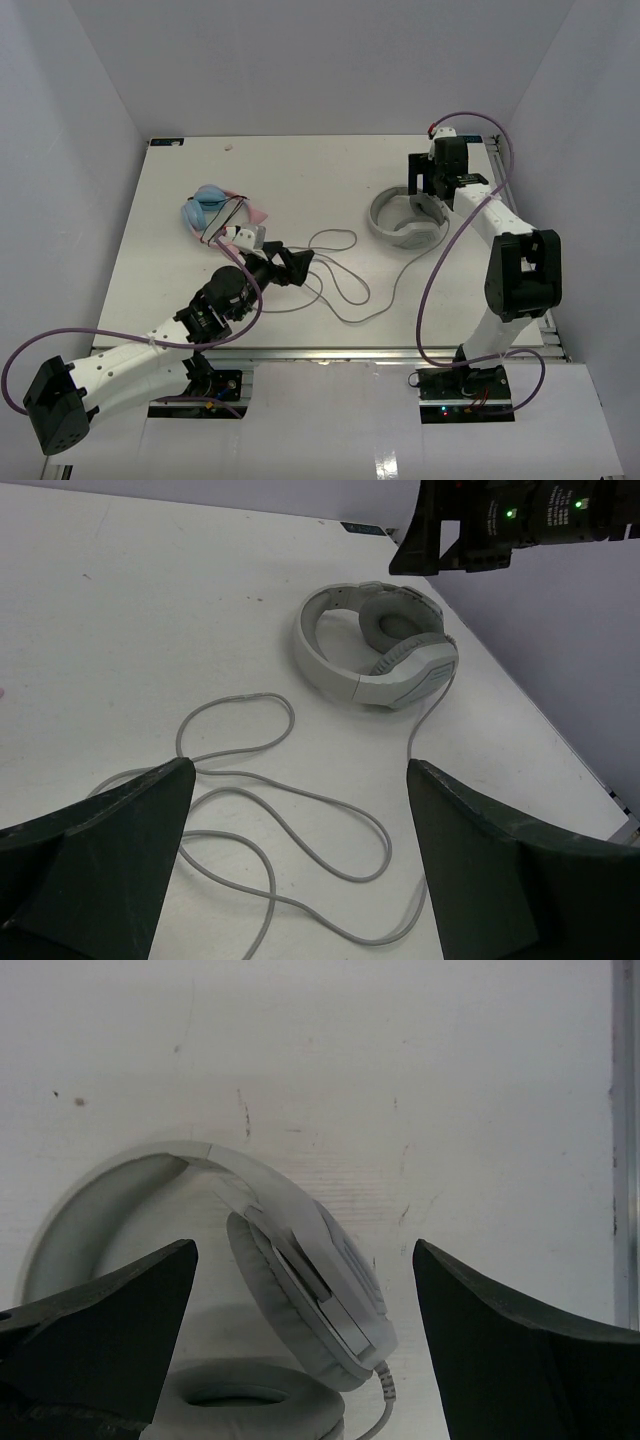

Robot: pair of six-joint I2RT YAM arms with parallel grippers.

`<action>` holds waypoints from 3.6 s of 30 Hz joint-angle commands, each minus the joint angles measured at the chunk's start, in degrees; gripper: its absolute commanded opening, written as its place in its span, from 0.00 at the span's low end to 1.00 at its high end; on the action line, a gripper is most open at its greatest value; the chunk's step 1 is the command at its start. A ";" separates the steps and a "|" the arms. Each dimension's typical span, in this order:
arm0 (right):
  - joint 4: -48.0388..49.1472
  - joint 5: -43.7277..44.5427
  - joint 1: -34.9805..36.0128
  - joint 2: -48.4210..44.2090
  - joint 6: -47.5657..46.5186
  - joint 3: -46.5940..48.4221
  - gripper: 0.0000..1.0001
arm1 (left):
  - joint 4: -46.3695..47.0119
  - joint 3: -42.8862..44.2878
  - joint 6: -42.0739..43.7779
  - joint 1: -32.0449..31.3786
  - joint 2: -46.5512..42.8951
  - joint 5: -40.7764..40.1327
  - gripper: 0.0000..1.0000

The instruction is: Wrap the headphones

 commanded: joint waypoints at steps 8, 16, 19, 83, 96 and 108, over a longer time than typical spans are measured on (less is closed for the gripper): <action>0.08 -9.38 -2.88 5.67 -8.60 0.30 1.00 | -1.73 1.31 -3.00 -0.13 0.10 1.93 0.98; 0.24 -11.77 -2.87 6.83 -9.21 -1.91 0.89 | -1.97 1.70 -3.09 -0.13 1.10 1.75 0.98; 0.41 -11.23 -2.79 7.06 -9.20 -2.75 0.84 | -2.04 1.70 -3.09 -0.13 1.49 1.44 0.98; -10.14 16.42 45.20 -40.81 16.71 -27.68 0.08 | -27.93 25.90 12.24 -2.94 20.63 -0.07 0.63; -10.28 15.84 45.20 -40.98 16.74 -28.02 0.08 | -34.89 31.96 12.73 -3.67 27.46 -2.72 0.56; -10.31 15.22 45.28 -39.51 17.15 -27.84 0.08 | -35.84 32.19 12.93 -4.08 28.04 -4.93 0.50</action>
